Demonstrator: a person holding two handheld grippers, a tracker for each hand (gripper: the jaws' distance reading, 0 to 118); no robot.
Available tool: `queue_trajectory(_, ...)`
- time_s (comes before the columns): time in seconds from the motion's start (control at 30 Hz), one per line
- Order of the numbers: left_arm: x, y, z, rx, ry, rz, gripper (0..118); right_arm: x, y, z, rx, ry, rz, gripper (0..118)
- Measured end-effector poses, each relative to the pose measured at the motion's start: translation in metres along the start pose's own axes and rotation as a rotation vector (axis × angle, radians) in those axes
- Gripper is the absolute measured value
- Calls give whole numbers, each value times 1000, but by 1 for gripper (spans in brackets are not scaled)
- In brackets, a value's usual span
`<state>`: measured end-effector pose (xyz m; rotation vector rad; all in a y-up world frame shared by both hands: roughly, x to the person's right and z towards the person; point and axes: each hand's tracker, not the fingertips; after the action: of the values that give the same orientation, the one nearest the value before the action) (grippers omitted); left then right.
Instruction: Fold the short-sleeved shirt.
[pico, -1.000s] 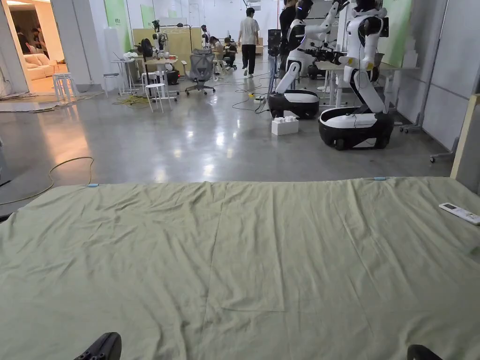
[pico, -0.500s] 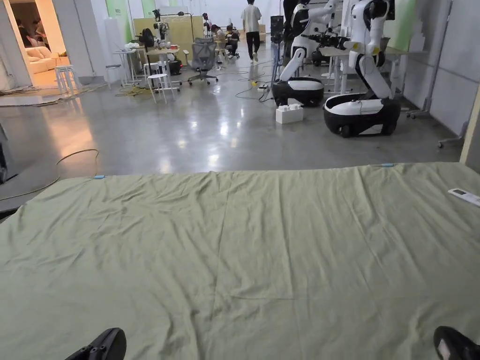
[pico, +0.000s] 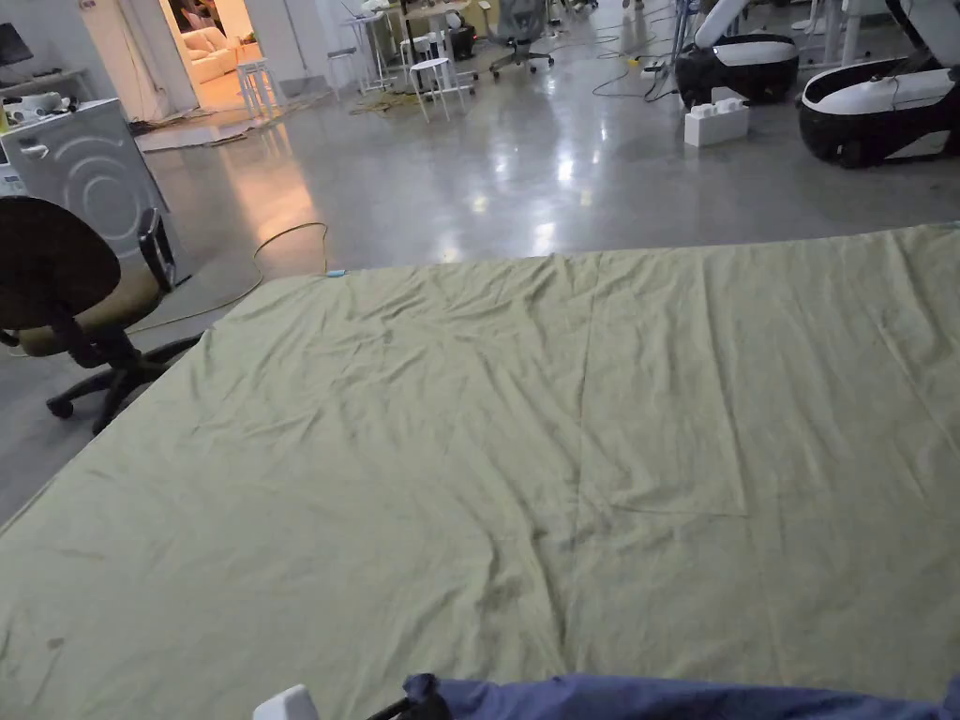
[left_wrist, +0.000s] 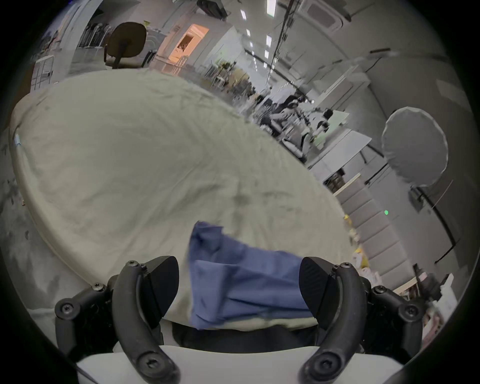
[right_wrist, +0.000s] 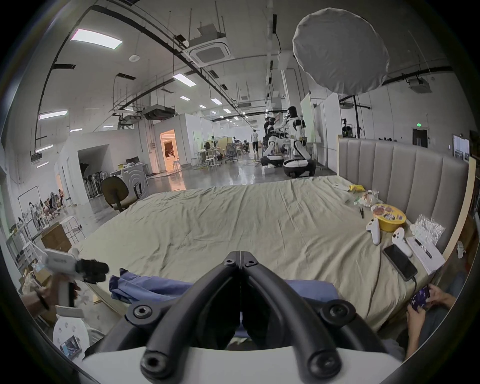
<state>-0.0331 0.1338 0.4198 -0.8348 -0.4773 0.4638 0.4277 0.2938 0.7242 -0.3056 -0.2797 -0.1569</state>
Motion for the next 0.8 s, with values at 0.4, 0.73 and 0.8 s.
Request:
queue_trajectory(0.4,-24,-13,-66,-19,-96,289,10,9,-6,-4,-54,-23,-55,0)
queue_trajectory(0.73,-27,54,8,109,67,70,8,14,-11,-1,-62,-17,-49,0)
queue_trajectory(0.8,-6,62,21,135,98,-4,8,15,-15,-2,-65,-11,-56,0)
